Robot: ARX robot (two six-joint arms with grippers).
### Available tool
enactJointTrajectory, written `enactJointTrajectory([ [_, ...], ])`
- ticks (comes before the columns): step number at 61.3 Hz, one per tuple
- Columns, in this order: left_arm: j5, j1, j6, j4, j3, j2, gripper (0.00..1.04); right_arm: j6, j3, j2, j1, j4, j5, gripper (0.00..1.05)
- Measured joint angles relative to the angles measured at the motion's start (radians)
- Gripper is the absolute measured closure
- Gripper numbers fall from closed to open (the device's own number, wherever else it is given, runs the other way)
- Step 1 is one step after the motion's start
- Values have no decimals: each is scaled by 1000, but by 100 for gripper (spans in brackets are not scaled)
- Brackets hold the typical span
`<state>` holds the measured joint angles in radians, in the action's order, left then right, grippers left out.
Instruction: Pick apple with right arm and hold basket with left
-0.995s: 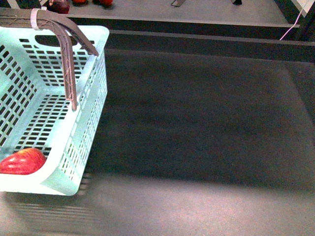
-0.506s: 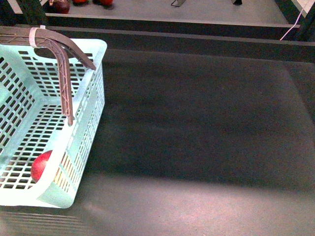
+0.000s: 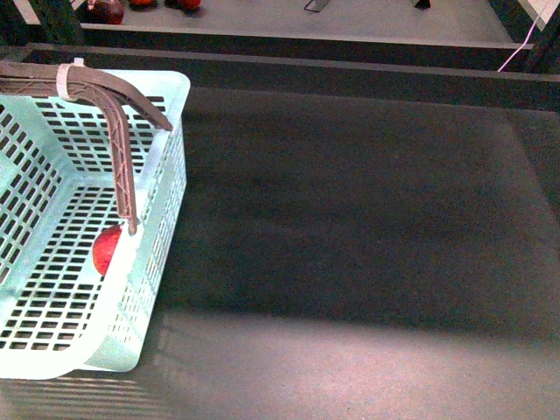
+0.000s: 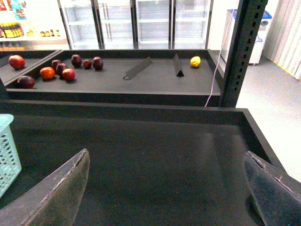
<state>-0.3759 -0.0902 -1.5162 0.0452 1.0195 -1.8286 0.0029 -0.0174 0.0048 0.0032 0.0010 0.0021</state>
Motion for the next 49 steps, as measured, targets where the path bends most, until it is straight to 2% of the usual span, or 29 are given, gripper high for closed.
enactJointTrajectory([
  [15,-39,-23,1,-64,-55,160,6,0,0,0,0,0,0,9],
  [27,-45,-27,14,-158,-77,303,7,0,0,0,0,0,0,9],
  [36,-53,-41,32,-169,-77,362,7,0,0,0,0,0,0,9],
  [39,61,-27,189,19,-146,372,14,0,0,0,0,0,0,9],
  [41,176,-16,345,238,-235,381,21,0,0,0,0,0,1,9],
  [42,196,-14,394,289,-259,383,23,0,0,0,0,0,1,9],
  [44,259,-7,621,470,-348,396,30,0,0,0,0,0,0,9],
  [45,270,-5,647,510,-369,400,32,0,0,0,0,0,1,9],
  [47,290,-2,863,644,-442,421,39,0,0,0,0,0,0,9],
  [49,300,1,972,718,-484,441,44,0,0,0,0,0,-2,9],
])
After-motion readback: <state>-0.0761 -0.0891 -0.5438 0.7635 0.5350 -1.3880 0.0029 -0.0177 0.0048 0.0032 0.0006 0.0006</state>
